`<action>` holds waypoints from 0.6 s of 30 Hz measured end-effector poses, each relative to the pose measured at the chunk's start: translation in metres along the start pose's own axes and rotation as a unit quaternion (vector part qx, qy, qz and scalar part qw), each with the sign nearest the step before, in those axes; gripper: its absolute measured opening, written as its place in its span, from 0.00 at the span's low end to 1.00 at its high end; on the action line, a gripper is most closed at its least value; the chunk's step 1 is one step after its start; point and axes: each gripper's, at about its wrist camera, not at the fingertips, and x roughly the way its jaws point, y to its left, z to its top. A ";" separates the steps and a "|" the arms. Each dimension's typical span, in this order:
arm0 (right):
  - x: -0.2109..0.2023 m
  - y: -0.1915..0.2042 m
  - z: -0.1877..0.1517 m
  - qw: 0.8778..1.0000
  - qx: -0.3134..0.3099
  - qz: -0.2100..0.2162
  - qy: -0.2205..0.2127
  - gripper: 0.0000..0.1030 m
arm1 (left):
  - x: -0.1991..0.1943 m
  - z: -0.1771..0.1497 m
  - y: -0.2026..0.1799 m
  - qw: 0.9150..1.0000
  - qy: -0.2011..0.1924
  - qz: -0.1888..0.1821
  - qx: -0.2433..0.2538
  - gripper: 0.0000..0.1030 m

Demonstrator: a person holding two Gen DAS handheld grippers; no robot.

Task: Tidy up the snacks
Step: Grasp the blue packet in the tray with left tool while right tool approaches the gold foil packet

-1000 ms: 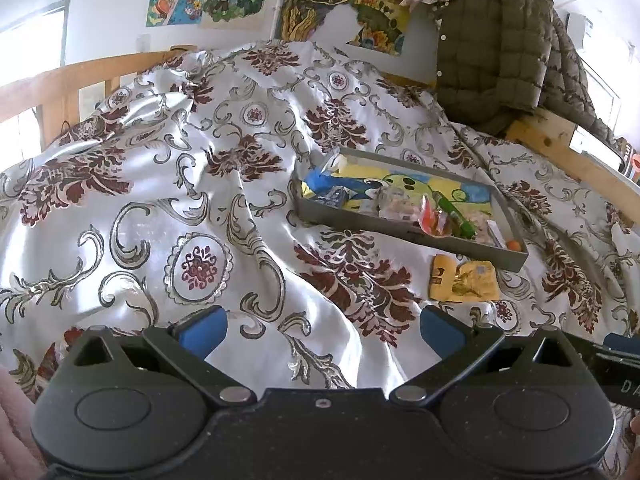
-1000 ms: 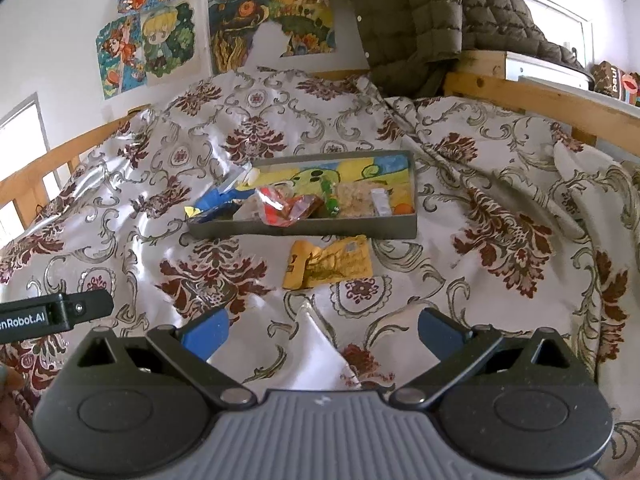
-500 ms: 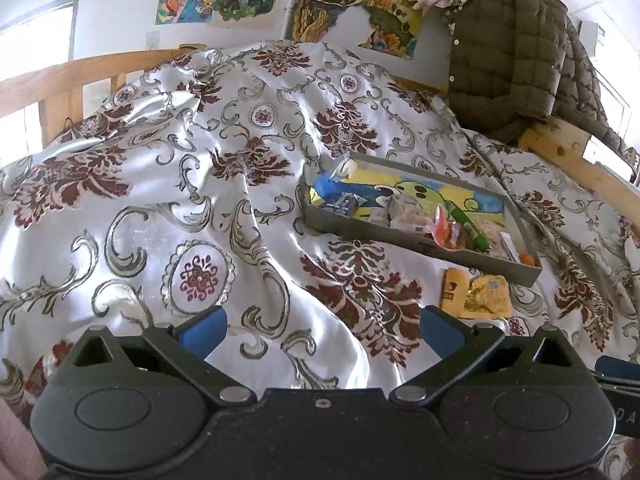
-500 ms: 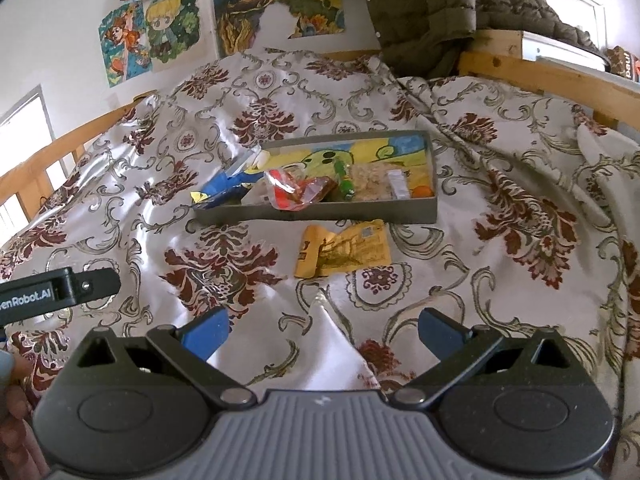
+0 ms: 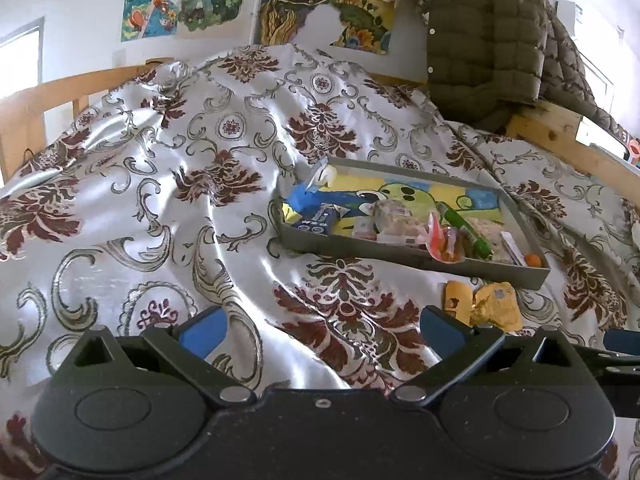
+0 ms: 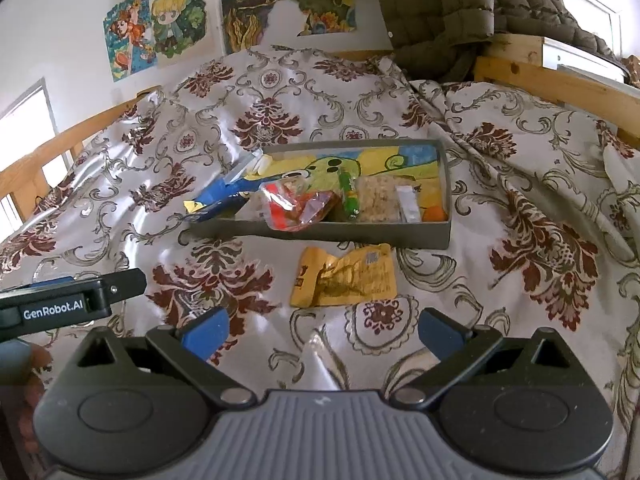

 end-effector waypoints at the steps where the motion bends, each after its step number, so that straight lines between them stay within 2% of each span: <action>1: 0.003 -0.001 0.002 1.000 -0.003 -0.001 0.000 1.00 | 0.003 0.001 0.000 1.000 -0.001 0.001 0.001 0.99; 7: 0.026 -0.007 0.011 1.000 -0.021 -0.010 0.005 1.00 | 0.022 0.008 -0.002 1.000 -0.004 -0.001 0.014 0.99; 11: 0.047 -0.019 0.016 1.000 -0.007 0.004 0.021 1.00 | 0.039 0.014 -0.007 0.999 -0.020 -0.004 0.035 0.99; 18: 0.090 -0.032 0.024 0.998 -0.018 0.019 0.052 1.00 | 0.066 0.019 -0.009 0.999 -0.012 -0.011 0.046 0.99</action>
